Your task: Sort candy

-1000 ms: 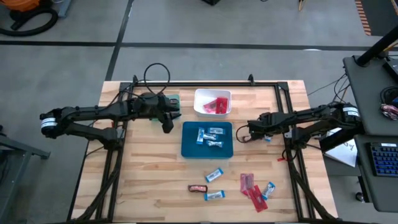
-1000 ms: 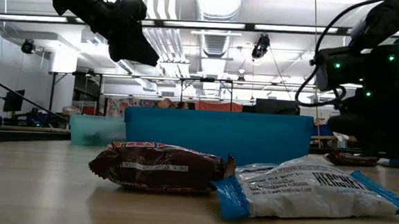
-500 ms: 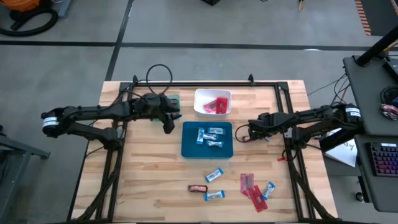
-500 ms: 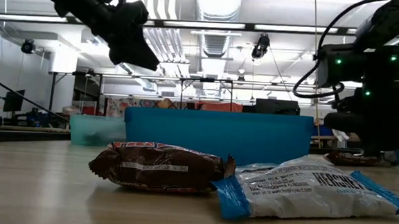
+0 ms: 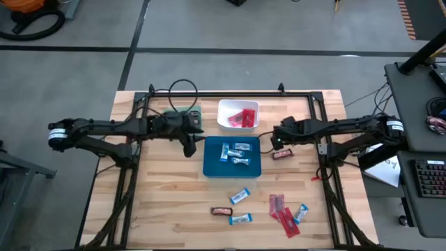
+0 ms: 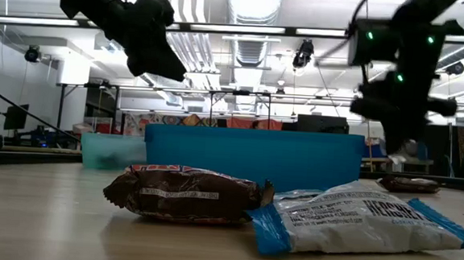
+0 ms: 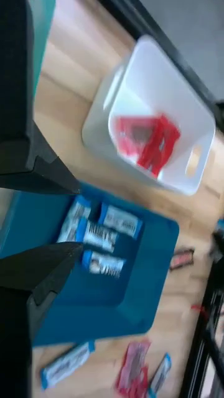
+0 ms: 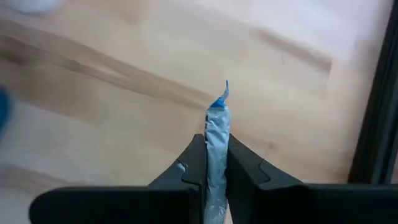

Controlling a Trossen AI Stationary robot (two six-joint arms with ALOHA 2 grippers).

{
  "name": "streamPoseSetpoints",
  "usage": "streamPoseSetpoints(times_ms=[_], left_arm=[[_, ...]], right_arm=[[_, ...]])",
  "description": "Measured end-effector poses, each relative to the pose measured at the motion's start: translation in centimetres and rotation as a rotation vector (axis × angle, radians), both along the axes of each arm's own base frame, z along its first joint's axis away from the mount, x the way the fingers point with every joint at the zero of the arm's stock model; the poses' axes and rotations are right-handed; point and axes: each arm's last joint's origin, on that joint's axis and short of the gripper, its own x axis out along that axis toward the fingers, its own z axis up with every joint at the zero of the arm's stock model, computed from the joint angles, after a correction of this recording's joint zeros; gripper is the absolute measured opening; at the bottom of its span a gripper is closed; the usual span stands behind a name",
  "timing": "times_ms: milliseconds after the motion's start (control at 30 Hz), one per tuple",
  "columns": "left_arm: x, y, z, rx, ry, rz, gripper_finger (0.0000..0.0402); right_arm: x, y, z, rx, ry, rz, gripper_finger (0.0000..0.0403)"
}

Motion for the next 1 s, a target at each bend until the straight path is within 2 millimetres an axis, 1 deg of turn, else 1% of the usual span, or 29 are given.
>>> streamPoseSetpoints(times_ms=[100, 200, 367, 500, 567, 667, 767, 1000], left_arm=[[0.2, -1.2, 0.0, -0.008, -0.001, -0.045, 0.0117], [0.3, -2.4, 0.0, -0.008, 0.0, -0.097, 0.0117], [0.3, -4.5, -0.1, -0.008, 0.016, -0.188, 0.0117], [0.3, -5.9, -0.1, -0.009, 0.016, -0.246, 0.0117], [0.2, -6.5, -0.1, -0.017, 0.015, -0.264, 0.0117], [0.2, -7.2, -0.1, -0.036, 0.014, -0.283, 0.0117], [0.1, -7.9, -0.1, -0.057, 0.014, -0.297, 0.0117], [-0.1, -8.8, -0.1, -0.099, 0.019, -0.31, 0.0117]], right_arm=[[1.3, 0.2, 1.7, -0.05, -0.034, 0.122, 0.0026], [2.7, 0.9, 3.1, -0.089, -0.093, 0.255, 0.0026], [5.1, 2.9, 5.0, -0.173, -0.239, 0.527, 0.0025], [6.8, 4.8, 5.6, -0.225, -0.38, 0.794, 0.0028], [7.4, 5.5, 5.6, -0.244, -0.44, 0.893, 0.0029], [8.1, 6.1, 5.2, -0.267, -0.457, 0.976, 0.003], [8.7, 6.3, 4.3, -0.264, -0.427, 0.999, 0.003], [10.0, 6.4, 1.4, -0.227, -0.331, 1.005, 0.0033]])
